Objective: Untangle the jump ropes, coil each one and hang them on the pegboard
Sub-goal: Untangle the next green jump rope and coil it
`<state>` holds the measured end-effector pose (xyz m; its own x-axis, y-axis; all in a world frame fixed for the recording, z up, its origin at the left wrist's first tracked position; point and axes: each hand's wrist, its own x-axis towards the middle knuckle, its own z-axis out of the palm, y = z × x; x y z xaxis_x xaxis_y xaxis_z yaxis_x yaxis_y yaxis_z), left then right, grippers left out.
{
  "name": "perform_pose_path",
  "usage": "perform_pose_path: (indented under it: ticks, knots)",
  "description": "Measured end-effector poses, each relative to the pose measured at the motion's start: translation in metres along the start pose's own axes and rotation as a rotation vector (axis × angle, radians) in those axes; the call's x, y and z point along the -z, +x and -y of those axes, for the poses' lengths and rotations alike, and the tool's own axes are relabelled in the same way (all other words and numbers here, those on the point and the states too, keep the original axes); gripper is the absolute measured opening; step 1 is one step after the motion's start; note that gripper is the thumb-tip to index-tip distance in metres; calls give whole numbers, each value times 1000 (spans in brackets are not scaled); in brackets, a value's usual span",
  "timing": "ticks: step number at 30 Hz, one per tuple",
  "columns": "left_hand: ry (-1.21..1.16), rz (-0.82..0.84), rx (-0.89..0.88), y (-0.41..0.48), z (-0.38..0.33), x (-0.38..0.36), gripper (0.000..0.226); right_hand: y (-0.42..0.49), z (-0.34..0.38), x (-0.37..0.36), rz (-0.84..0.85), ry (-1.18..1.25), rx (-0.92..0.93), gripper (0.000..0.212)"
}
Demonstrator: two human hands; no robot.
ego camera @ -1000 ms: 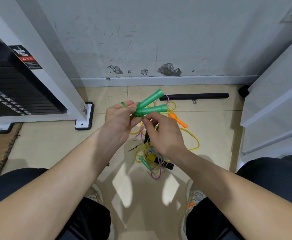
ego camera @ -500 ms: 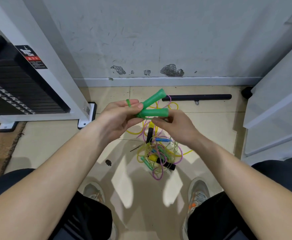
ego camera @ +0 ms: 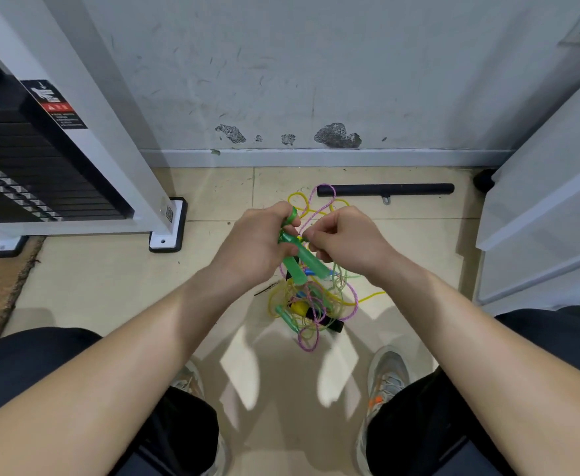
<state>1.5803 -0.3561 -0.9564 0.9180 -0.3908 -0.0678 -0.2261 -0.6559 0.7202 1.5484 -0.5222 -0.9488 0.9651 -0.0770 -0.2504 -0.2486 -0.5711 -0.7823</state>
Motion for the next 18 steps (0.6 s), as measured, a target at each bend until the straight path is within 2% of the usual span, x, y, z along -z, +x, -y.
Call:
perform_pose_path:
  ticks: [3, 6, 8, 11, 13, 15, 18]
  knots:
    - [-77, -161, 53, 2, 1, -7, 32, -11, 8, -16, -92, 284, -120, 28]
    - [-290, -265, 119, 5, 2, -11, 33, -17, 13, -27, -195, 498, -212, 15]
    - [-444, -312, 192, 7, 4, -11, 31, -21, 14, -30, -214, 470, -220, 10]
    - [-678, -368, 310, 11, 3, -5, 25, -29, 14, -43, -191, 346, -103, 11]
    - [-873, -339, 389, 13, -1, -1, 23, -31, 10, -51, -208, 297, -52, 10]
    - [-1028, -288, 473, 13, -4, 1, 25, -27, 6, -50, -218, 280, -79, 11]
    - [-1118, -183, 556, 14, -3, 5, 34, -22, 1, -44, -185, 232, -94, 12]
